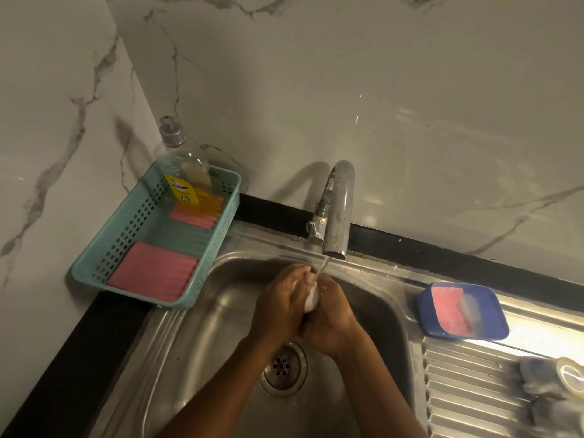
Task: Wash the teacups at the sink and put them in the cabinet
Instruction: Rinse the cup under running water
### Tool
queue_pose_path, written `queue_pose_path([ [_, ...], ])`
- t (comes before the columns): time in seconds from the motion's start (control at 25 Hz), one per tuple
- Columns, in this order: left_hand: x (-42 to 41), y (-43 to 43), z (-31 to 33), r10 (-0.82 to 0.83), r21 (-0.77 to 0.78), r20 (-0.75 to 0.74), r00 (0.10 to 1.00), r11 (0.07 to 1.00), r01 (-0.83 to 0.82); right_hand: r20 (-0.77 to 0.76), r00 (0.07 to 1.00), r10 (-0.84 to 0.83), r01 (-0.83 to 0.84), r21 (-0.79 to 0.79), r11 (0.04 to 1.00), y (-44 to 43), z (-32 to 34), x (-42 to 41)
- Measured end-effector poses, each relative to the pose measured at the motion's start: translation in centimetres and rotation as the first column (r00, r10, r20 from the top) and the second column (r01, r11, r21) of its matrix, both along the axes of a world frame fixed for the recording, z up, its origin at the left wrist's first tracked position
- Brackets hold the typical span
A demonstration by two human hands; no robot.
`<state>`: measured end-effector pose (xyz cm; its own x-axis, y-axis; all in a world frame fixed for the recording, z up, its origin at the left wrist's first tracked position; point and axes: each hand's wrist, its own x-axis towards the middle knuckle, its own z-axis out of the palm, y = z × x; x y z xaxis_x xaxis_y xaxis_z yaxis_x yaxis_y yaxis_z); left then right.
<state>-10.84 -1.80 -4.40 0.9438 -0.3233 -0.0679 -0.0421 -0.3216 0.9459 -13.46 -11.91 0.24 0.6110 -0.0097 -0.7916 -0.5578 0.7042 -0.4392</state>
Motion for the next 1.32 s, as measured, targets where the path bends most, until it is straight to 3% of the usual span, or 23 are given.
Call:
queue_pose_path([
  [0.08,0.3,-0.5,0.3,0.123,-0.022,-0.039,0.992,0.992,-0.124,-0.004,0.996,0.084,-0.084,-0.109,0.991,0.2,-0.4,0.2],
  [0.16,0.7,-1.1,0.3,0.18,-0.165,-0.278,0.944,0.959,-0.232,0.027,0.994,0.11,-0.104,-0.156,0.982,0.2,-0.6,0.1],
  [0.24,1.1,-1.3,0.4,0.152,-0.281,-0.522,0.839,0.899,-0.337,0.083,0.993,0.079,-0.066,-0.147,0.987,-0.2,-0.7,-0.6],
  [0.36,0.9,-0.6,-0.1,0.109,-0.218,-0.631,0.768,0.925,-0.31,0.161,0.987,-0.017,0.025,-0.048,0.999,-0.9,-2.0,-3.0],
  [0.48,0.6,-0.3,-0.7,0.174,0.019,-0.513,0.841,0.981,-0.192,0.208,0.977,-0.05,0.056,-0.021,0.998,-0.7,-4.0,-5.4],
  [0.56,0.4,-0.5,-0.6,0.153,0.176,-0.308,0.939,0.979,-0.102,0.222,0.975,0.027,-0.003,-0.106,0.994,-0.4,-4.8,-6.1],
  [0.64,0.1,-0.9,0.1,0.115,0.237,-0.216,0.97,0.97,-0.062,0.227,0.97,0.083,-0.03,-0.229,0.973,-0.3,-5.3,-6.3],
  [0.72,0.0,-1.2,0.8,0.119,0.043,-0.426,0.897,0.993,-0.111,0.275,0.954,0.115,-0.022,-0.318,0.948,-0.7,-5.7,-6.3],
  [0.8,-0.2,-1.7,1.9,0.119,-0.098,-0.69,0.714,0.962,-0.255,0.333,0.922,0.2,-0.047,-0.415,0.909,-0.6,-5.9,-6.3],
  [0.88,-0.4,-2.0,1.9,0.114,-0.088,-0.751,0.651,0.959,-0.269,0.307,0.919,0.247,-0.009,-0.61,0.793,-0.4,-6.1,-6.4],
  [0.96,-0.7,-1.9,1.5,0.126,-0.101,-0.728,0.674,0.953,-0.287,0.216,0.951,0.221,0.047,-0.808,0.588,0.0,-5.8,-6.1],
  [1.04,-0.5,-1.5,0.5,0.172,-0.107,-0.7,0.694,0.935,-0.339,0.211,0.943,0.256,0.085,-0.9,0.428,0.6,-5.2,-5.4],
  [1.2,-0.6,0.2,-0.3,0.245,-0.176,-0.589,0.77,0.891,-0.419,0.256,0.882,0.396,0.13,-0.94,0.316,1.2,-5.1,-3.9],
  [1.32,-0.6,1.6,-0.2,0.22,-0.251,-0.495,0.841,0.89,-0.38,0.141,0.903,0.406,0.054,-0.974,0.219,1.3,-7.1,-3.2],
])
